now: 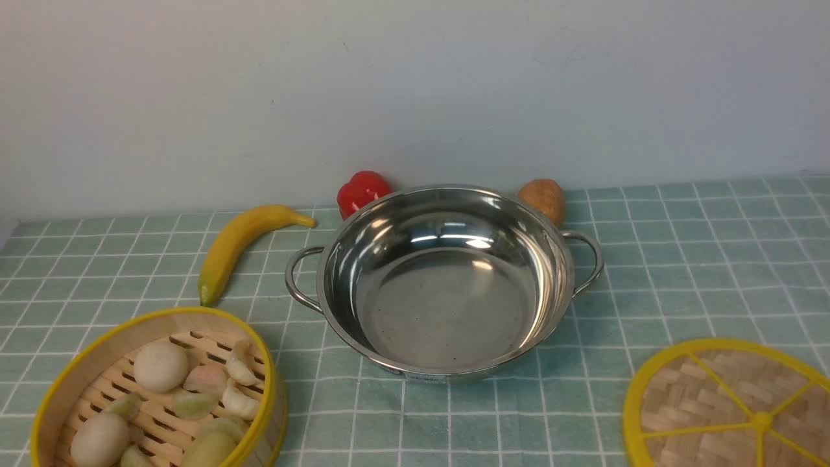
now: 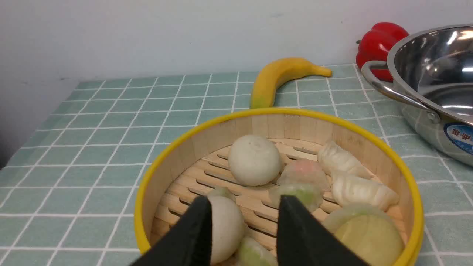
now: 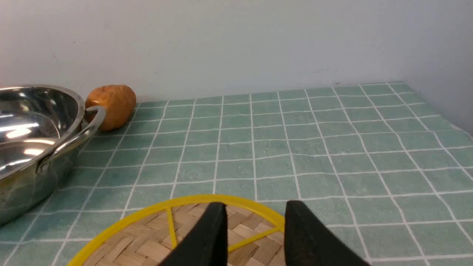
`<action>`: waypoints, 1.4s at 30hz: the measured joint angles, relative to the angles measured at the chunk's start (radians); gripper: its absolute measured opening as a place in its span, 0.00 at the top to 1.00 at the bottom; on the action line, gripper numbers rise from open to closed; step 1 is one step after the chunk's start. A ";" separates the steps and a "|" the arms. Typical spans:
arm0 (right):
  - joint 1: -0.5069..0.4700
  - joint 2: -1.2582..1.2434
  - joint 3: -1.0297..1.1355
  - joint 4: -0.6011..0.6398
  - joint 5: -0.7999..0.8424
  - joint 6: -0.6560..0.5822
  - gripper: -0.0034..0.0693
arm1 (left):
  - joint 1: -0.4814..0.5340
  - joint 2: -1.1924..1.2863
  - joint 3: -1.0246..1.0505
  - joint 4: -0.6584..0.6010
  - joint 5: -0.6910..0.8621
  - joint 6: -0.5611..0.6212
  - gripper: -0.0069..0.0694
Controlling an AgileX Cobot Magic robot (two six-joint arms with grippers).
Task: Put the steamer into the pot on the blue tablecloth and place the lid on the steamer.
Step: 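Grasp the rim of the steamer basket holding the buns with the left gripper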
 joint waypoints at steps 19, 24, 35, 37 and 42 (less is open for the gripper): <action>0.000 0.000 0.000 0.000 0.000 0.000 0.62 | 0.000 0.000 0.000 0.000 0.000 0.000 0.59; 0.000 0.000 0.000 0.000 0.000 0.000 0.62 | 0.000 0.000 0.000 0.000 0.000 0.000 0.59; 0.000 0.000 0.000 0.000 0.000 0.000 0.62 | 0.000 -0.001 0.000 -0.090 -0.130 -0.031 0.59; 0.000 0.000 0.000 0.000 0.000 0.000 0.62 | 0.000 -0.001 0.000 -0.146 -0.234 -0.050 0.59; 0.000 0.000 0.000 0.000 0.000 0.000 0.62 | 0.000 -0.001 0.000 -0.231 -0.422 -0.087 0.59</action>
